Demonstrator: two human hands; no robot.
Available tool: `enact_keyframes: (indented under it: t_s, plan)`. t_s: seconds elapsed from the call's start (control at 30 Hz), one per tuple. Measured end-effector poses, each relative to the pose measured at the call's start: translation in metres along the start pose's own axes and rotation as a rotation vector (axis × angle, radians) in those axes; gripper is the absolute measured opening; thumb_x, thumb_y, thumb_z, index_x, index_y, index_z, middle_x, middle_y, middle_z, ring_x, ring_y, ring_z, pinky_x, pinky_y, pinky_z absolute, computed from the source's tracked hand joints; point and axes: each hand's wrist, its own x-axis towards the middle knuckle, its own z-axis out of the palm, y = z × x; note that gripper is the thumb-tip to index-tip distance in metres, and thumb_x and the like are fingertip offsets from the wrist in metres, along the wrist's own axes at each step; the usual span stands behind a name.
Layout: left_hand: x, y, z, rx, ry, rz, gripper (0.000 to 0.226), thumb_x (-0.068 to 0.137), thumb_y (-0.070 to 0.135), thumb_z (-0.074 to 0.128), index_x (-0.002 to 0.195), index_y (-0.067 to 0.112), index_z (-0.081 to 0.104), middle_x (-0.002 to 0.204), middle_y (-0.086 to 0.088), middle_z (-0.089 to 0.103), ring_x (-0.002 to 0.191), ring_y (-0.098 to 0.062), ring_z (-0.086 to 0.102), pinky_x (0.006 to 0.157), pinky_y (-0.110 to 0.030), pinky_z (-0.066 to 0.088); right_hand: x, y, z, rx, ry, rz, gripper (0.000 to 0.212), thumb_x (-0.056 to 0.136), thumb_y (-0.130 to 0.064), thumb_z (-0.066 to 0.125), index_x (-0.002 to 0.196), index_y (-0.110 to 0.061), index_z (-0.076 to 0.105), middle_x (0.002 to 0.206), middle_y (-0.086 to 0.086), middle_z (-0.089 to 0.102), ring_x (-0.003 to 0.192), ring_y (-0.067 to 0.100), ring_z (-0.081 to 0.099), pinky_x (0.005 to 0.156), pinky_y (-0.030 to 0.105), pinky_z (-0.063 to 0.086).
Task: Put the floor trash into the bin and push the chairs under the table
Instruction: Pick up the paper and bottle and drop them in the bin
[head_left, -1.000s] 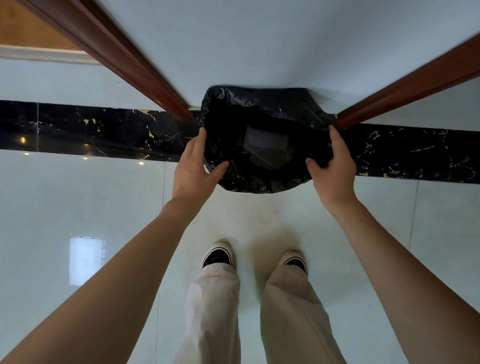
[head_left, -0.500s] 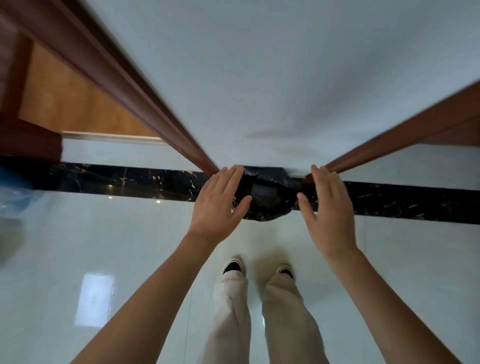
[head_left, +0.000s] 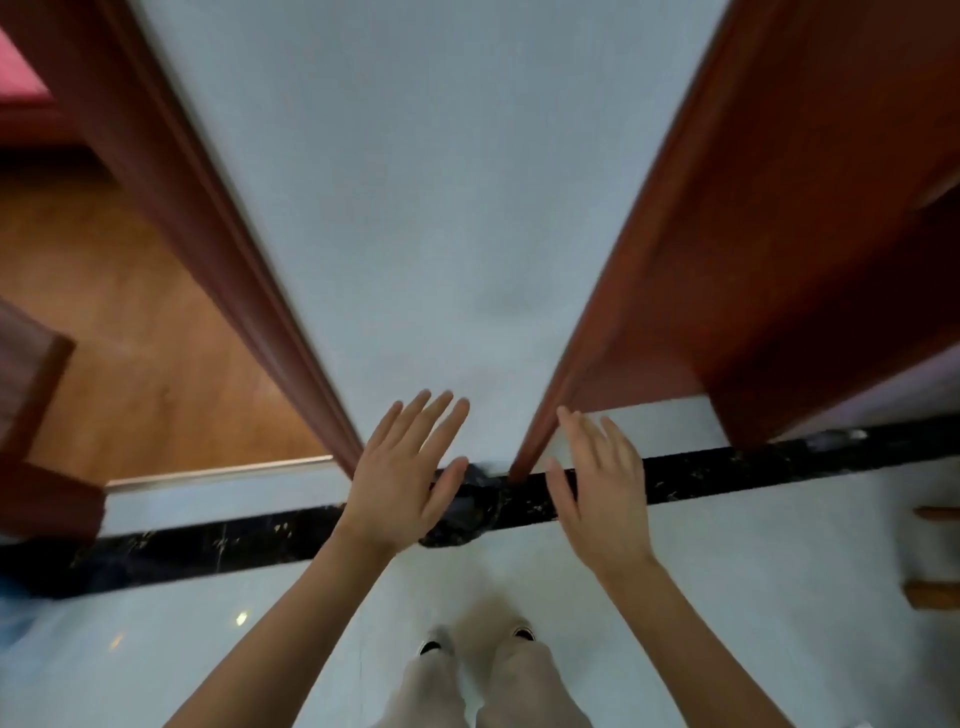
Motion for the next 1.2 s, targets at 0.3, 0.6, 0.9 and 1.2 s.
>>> enact_keyframes:
  t_s: [0.3,0.6,0.9,1.2]
  plan:
    - [-0.038,0.060,0.048,-0.109,-0.309,0.184,0.052,0.102,0.043,0.028,0.147,0.020,0.036,0.149,-0.001,0.043,0.139,-0.023,0.036,0.114,-0.044,0.029,-0.136,0.039,-0.044,-0.106,-0.022,0.348,0.056,0.101,-0.050,0.024,0.149,-0.022,0.034,0.144,0.007,0.050,0.135,0.032,0.043,0.109,0.050,0.037]
    - [0.050,0.203,0.088,-0.178,-0.379,0.598,0.055,0.100,0.045,0.027,0.144,0.015,0.043,0.146,-0.002,0.046,0.137,-0.019,0.037,0.113,-0.037,0.028,-0.255,0.101,-0.115,-0.143,0.239,0.818,0.055,0.100,-0.047,0.031,0.146,-0.019,0.041,0.142,0.007,0.052,0.133,0.031,0.045,0.109,0.047,0.038]
    - [0.053,0.384,0.191,-0.209,-0.595,0.896,0.058,0.098,0.048,0.025,0.148,0.018,0.036,0.151,0.002,0.038,0.142,-0.014,0.029,0.116,-0.033,0.023,-0.383,0.173,-0.162,-0.124,0.403,1.249,0.057,0.097,-0.047,0.032,0.145,-0.017,0.043,0.140,0.006,0.054,0.130,0.029,0.047,0.105,0.044,0.041]
    - [0.048,0.488,0.273,-0.234,-0.774,1.038,0.057,0.098,0.047,0.027,0.147,0.019,0.037,0.149,0.001,0.042,0.139,-0.017,0.034,0.114,-0.037,0.028,-0.422,0.240,-0.185,-0.095,0.445,1.460,0.058,0.097,-0.047,0.032,0.144,-0.016,0.044,0.138,0.007,0.055,0.127,0.029,0.050,0.103,0.043,0.042]
